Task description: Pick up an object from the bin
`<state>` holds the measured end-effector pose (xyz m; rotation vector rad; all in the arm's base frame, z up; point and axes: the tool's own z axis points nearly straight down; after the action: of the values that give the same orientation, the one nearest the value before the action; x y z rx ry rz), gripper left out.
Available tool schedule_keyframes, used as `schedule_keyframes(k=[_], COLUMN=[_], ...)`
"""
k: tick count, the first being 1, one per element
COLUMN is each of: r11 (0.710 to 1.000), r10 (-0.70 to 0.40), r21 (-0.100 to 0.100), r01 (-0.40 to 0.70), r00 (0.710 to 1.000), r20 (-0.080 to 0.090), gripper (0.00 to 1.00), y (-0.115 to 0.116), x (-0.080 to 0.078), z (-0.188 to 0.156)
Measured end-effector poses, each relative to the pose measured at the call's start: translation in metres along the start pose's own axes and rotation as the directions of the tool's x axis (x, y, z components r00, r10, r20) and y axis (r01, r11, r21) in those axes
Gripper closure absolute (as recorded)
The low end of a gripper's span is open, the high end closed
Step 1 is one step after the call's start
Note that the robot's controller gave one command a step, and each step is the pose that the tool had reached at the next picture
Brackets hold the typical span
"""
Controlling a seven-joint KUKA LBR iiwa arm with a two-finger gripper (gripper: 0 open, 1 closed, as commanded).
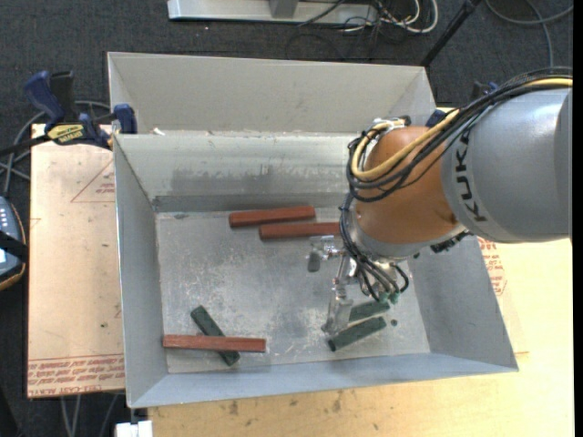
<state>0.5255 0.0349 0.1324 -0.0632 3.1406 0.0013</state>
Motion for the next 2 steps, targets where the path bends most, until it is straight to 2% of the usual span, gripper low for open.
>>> schedule_keyframes(k=[1,2], r11=[0.997,0.963], r10=[-0.078,-0.27], r21=[0.002,0.0], r01=[0.078,0.27], r00=[0.997,0.963], r20=[-0.005,0.002], gripper=[0.0,0.0], y=[-0.062,-0.068], x=[0.03,0.022], z=[0.031,0.063])
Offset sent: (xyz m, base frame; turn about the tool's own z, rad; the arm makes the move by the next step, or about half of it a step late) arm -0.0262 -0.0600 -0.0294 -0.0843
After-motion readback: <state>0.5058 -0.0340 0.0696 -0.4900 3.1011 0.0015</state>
